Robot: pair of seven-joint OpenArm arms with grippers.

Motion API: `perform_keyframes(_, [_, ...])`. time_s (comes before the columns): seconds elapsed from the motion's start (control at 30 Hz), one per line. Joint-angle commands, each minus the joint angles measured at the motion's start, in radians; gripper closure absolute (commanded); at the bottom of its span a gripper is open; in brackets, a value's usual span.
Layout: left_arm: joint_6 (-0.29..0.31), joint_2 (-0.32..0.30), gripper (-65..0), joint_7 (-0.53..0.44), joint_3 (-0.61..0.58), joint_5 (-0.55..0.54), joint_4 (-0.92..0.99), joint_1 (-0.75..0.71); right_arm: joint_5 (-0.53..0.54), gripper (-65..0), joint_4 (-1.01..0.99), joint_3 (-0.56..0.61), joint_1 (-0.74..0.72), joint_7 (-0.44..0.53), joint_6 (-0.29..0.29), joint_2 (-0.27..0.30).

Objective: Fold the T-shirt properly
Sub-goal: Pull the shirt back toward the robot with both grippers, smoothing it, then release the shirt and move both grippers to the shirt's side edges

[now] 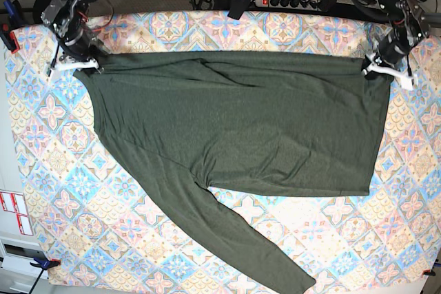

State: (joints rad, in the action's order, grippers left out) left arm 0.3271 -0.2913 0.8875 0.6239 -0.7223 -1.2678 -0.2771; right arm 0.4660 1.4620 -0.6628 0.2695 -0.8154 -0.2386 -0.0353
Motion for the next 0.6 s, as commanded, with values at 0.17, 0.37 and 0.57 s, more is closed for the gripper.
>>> perform_keyframes(0.17, [-0.023, -0.016, 0.0, 0.014, 0.006, 0.03, -0.019, -0.055, -0.013, -3.5, 0.018, -0.013, 0.03, 0.017, -0.009, 0.008])
perform_keyframes(0.37, [-0.023, -0.016, 0.0, 0.014, 0.006, -0.023, -0.066, -0.101, -0.014, -3.8, 0.018, -0.008, 0.03, 0.017, -0.009, -0.005])
perform_keyframes(0.57, [-0.023, -0.018, 0.0, 0.015, 0.006, -0.023, -0.075, -0.101, -0.014, -8.6, 0.024, -0.013, 0.044, -0.042, -0.009, -0.005])
